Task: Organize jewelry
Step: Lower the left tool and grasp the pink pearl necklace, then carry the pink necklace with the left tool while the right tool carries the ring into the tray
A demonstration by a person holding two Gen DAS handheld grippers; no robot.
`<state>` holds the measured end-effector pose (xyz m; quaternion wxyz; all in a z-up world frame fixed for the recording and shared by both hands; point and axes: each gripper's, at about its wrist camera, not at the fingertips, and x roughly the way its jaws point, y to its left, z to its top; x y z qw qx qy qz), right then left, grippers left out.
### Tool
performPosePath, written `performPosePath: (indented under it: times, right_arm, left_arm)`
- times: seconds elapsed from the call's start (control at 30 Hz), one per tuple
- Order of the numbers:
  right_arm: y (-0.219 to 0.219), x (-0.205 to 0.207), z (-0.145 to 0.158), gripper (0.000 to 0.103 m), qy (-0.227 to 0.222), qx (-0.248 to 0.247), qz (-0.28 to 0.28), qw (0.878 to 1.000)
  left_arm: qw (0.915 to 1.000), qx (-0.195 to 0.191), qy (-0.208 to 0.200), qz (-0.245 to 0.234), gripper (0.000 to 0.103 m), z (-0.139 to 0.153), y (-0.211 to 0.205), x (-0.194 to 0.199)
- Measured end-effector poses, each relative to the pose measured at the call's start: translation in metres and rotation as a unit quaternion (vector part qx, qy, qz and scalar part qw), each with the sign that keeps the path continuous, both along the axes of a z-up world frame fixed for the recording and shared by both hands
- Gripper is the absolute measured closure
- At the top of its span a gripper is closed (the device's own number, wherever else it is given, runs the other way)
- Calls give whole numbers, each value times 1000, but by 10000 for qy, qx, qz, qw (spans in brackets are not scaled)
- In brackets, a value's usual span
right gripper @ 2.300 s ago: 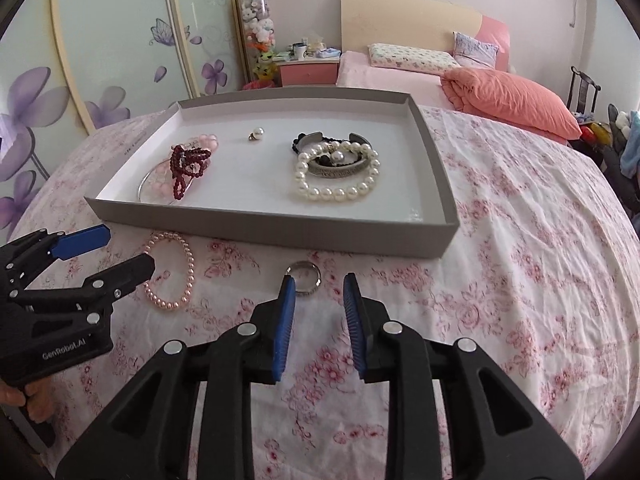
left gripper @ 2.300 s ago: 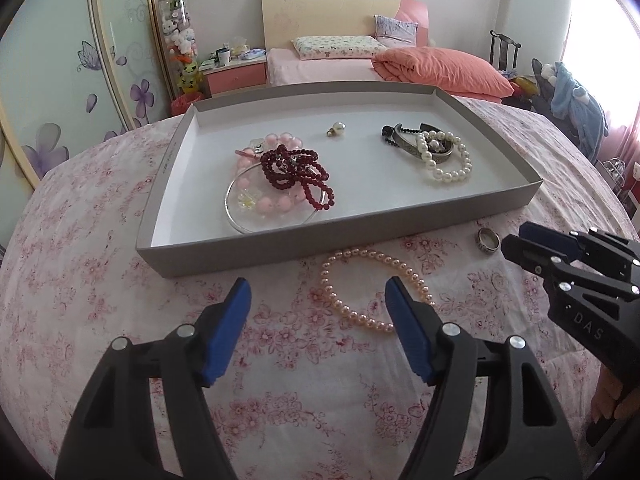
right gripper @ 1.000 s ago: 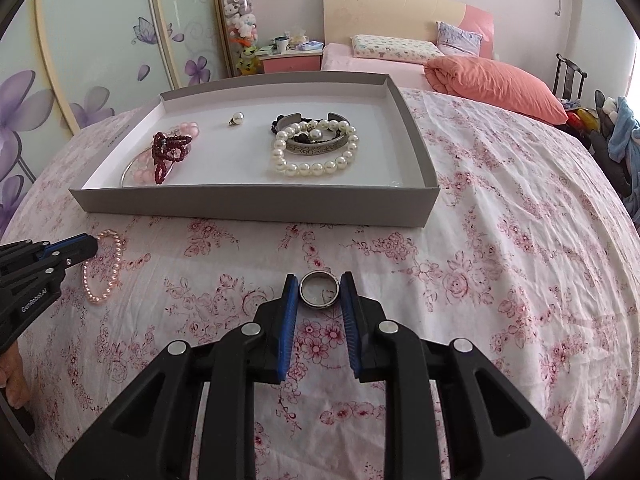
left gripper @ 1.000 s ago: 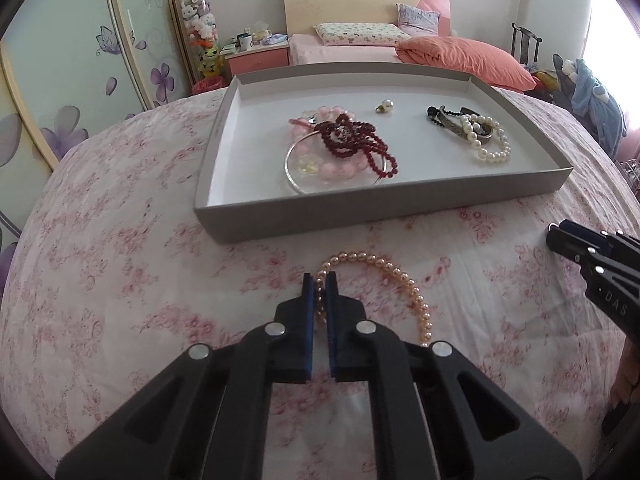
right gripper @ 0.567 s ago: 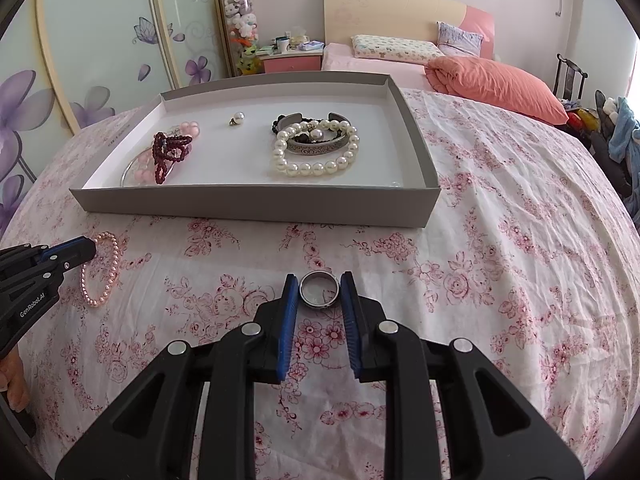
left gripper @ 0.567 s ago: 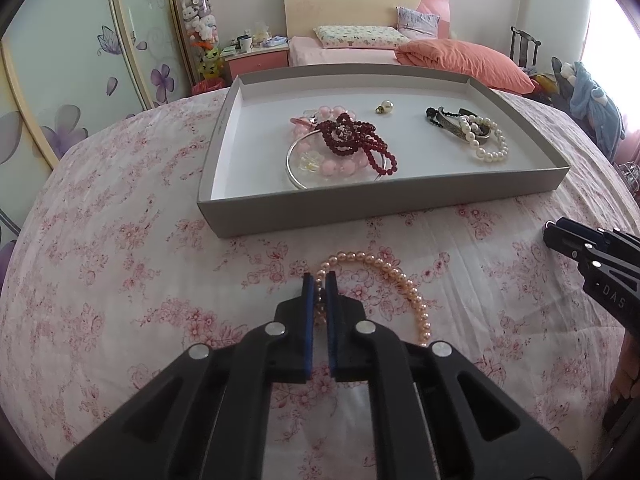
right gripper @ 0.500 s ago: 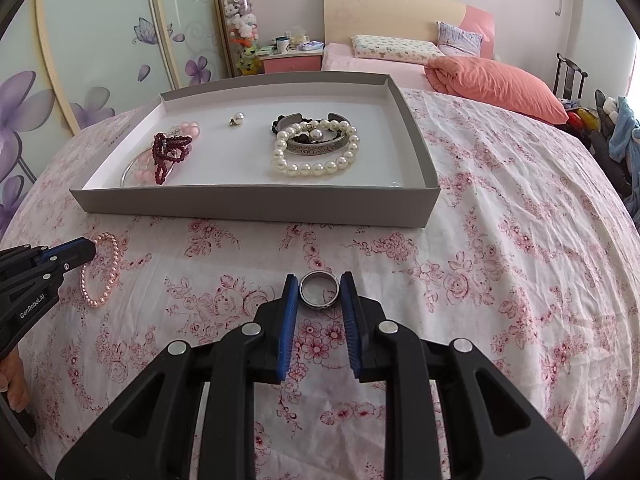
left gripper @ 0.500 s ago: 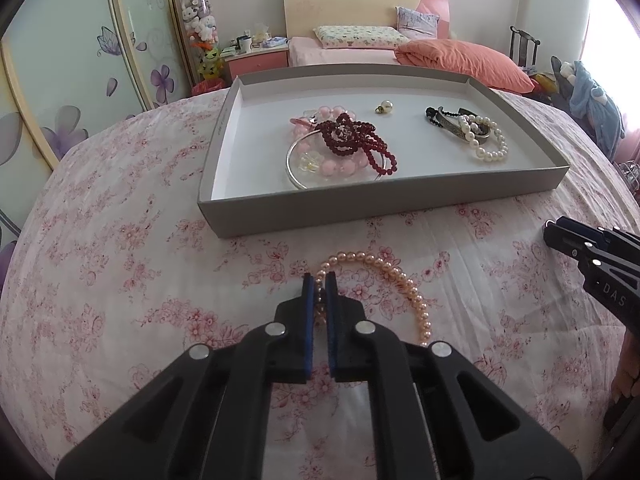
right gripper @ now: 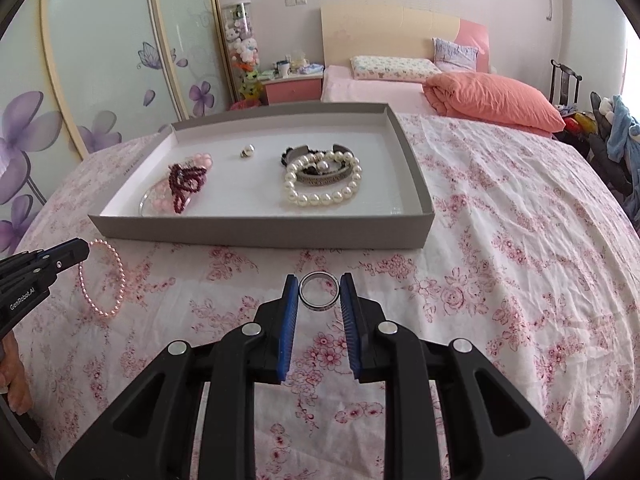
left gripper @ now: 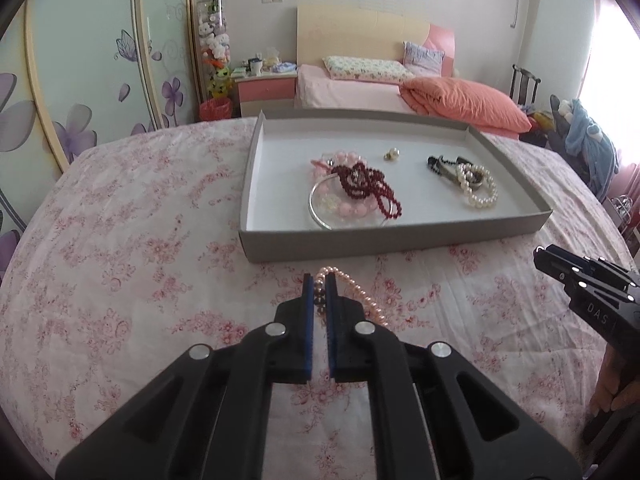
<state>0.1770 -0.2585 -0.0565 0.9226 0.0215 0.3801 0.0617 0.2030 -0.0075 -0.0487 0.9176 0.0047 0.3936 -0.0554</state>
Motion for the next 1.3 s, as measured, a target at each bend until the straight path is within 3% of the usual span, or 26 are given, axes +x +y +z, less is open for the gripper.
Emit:
performPosePath:
  times: [0.17,0.63,1.3]
  right_arm:
    - [8,-10,12,80,-341,1,44,9994]
    - [29,-35,46,80,-1489,-160,172,9886]
    - [34,-52,93,80,-2590,-224,40,9656]
  left_arm:
    - [9995,23,-299,46,97,12,-2,-8]
    - [9914,536,-1184,166,97,39,-16,-31]
    - [9814,245,-1906,-6,97,77,-29,-40]
